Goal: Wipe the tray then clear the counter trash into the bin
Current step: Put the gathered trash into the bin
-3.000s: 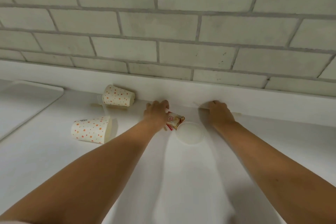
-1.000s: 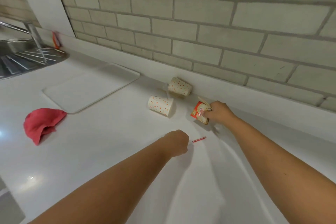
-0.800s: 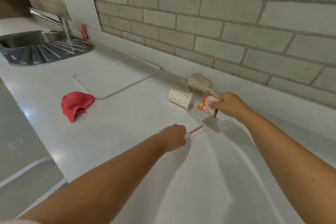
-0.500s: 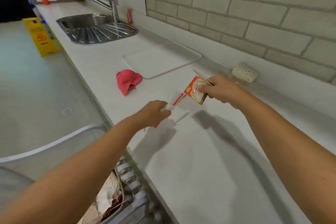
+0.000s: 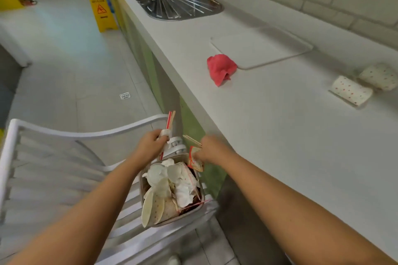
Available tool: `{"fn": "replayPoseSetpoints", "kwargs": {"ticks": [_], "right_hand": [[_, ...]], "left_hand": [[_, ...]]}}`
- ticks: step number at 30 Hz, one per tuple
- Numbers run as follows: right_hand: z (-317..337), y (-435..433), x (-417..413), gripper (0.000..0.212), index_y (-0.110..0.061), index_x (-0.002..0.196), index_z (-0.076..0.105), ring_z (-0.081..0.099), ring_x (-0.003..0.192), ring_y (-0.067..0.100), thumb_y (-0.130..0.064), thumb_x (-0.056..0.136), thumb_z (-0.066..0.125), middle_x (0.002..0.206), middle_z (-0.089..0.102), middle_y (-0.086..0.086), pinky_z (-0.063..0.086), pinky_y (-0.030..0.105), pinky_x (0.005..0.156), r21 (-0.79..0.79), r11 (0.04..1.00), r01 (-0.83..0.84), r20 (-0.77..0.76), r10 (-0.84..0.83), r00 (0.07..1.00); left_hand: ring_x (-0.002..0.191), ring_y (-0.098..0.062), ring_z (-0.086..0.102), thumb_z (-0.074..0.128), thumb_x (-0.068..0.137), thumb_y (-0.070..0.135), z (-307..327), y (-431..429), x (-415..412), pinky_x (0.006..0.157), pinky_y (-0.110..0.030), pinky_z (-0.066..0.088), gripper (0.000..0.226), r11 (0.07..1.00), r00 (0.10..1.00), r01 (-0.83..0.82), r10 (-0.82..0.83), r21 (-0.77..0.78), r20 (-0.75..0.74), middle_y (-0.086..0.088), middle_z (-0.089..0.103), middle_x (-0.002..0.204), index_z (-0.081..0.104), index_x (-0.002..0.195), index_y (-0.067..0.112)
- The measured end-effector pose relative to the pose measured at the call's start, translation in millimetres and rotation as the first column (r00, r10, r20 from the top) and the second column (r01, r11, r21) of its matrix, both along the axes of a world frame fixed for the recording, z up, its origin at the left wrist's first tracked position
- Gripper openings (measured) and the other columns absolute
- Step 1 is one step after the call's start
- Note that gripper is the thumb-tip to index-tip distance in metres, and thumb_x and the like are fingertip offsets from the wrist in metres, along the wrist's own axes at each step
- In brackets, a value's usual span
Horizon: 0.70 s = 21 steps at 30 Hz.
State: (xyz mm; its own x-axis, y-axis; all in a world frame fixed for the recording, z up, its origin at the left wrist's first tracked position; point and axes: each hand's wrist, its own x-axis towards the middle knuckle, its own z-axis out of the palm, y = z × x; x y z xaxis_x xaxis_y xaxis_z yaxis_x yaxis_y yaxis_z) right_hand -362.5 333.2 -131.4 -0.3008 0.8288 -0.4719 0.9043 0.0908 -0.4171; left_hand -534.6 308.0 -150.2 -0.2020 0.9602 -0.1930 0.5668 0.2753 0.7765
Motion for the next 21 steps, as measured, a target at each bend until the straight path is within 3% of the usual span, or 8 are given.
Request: {"fn": "replayPoseSetpoints", "kwargs": {"ticks": [2, 4, 6, 10, 14, 18, 21], "right_hand": [[-23, -5, -12, 0.030, -0.013, 0.064, 0.044, 0.054, 0.069, 0.022, -0.023, 0.089, 0.058, 0.072, 0.053, 0.003, 0.034, 0.023, 0.047, -0.063, 0.998, -0.004, 0.044, 0.007, 0.999], [-41, -10, -27, 0.018, -0.006, 0.090, 0.059, 0.061, 0.092, 0.027, -0.024, 0.089, 0.060, 0.099, 0.063, 0.010, 0.045, 0.025, 0.065, -0.123, 0.992, -0.032, 0.072, 0.041, 0.997], [-59, -15, -42, 0.030, -0.006, 0.112, 0.060, 0.060, 0.106, 0.027, -0.024, 0.088, 0.063, 0.117, 0.061, 0.011, 0.046, 0.029, 0.079, -0.148, 0.986, -0.076, 0.058, 0.085, 0.995], [-91, -27, -59, 0.029, -0.007, 0.119, 0.058, 0.059, 0.110, 0.029, -0.014, 0.091, 0.053, 0.122, 0.059, 0.013, 0.047, 0.033, 0.083, -0.081, 0.986, -0.144, 0.151, 0.155, 0.976], [-116, -40, -60, 0.028, -0.007, 0.119, 0.056, 0.059, 0.109, 0.030, -0.008, 0.093, 0.045, 0.120, 0.060, 0.013, 0.048, 0.035, 0.083, -0.051, 0.979, -0.198, 0.236, 0.205, 0.950], [-113, -37, -59, 0.046, -0.011, 0.129, 0.040, 0.057, 0.108, 0.029, -0.030, 0.091, 0.057, 0.120, 0.058, 0.010, 0.046, 0.035, 0.079, -0.059, 0.996, -0.069, 0.088, 0.074, 0.993], [-99, -25, -63, 0.030, -0.006, 0.111, 0.054, 0.057, 0.101, 0.028, -0.029, 0.100, 0.039, 0.109, 0.060, 0.011, 0.041, 0.030, 0.080, -0.058, 0.995, 0.084, -0.209, -0.095, 0.973]], "left_hand": [[0.060, -0.015, 0.045, 0.047, 0.094, 0.020, -5, -8, -10, 0.057, -0.028, 0.034, 0.020, 1.000, 1.000, 0.001, -0.001, -0.015, -0.009, 0.001, 0.051, 0.064, 0.056, 0.077, 0.016], [0.062, -0.013, 0.046, 0.047, 0.095, 0.021, -11, -15, -21, 0.058, -0.027, 0.036, 0.017, 0.999, 1.000, -0.001, 0.001, -0.033, -0.001, 0.002, 0.053, 0.067, 0.058, 0.083, 0.016], [0.063, -0.013, 0.047, 0.047, 0.095, 0.020, -18, -22, -32, 0.058, -0.027, 0.037, 0.015, 0.998, 1.000, -0.014, 0.015, -0.057, 0.018, 0.001, 0.053, 0.069, 0.059, 0.087, 0.014], [0.067, -0.017, 0.047, 0.047, 0.095, 0.018, -29, -34, -49, 0.058, -0.026, 0.037, 0.014, 0.995, 0.996, -0.044, 0.051, -0.094, 0.072, 0.001, 0.052, 0.069, 0.057, 0.085, 0.015], [0.077, -0.020, 0.052, 0.046, 0.095, 0.022, -37, -41, -60, 0.069, -0.030, 0.041, 0.017, 0.990, 0.992, -0.079, 0.090, -0.120, 0.094, -0.004, 0.058, 0.083, 0.059, 0.099, 0.010], [0.074, -0.022, 0.050, 0.047, 0.095, 0.021, -46, -47, -68, 0.069, -0.031, 0.039, 0.023, 0.989, 0.988, -0.096, 0.110, -0.116, 0.113, -0.011, 0.058, 0.081, 0.060, 0.096, 0.002], [0.068, -0.018, 0.047, 0.045, 0.096, 0.022, -51, -47, -71, 0.062, -0.029, 0.037, 0.019, 0.986, 0.981, -0.117, 0.133, -0.116, 0.138, -0.004, 0.055, 0.076, 0.058, 0.091, 0.008]]}}
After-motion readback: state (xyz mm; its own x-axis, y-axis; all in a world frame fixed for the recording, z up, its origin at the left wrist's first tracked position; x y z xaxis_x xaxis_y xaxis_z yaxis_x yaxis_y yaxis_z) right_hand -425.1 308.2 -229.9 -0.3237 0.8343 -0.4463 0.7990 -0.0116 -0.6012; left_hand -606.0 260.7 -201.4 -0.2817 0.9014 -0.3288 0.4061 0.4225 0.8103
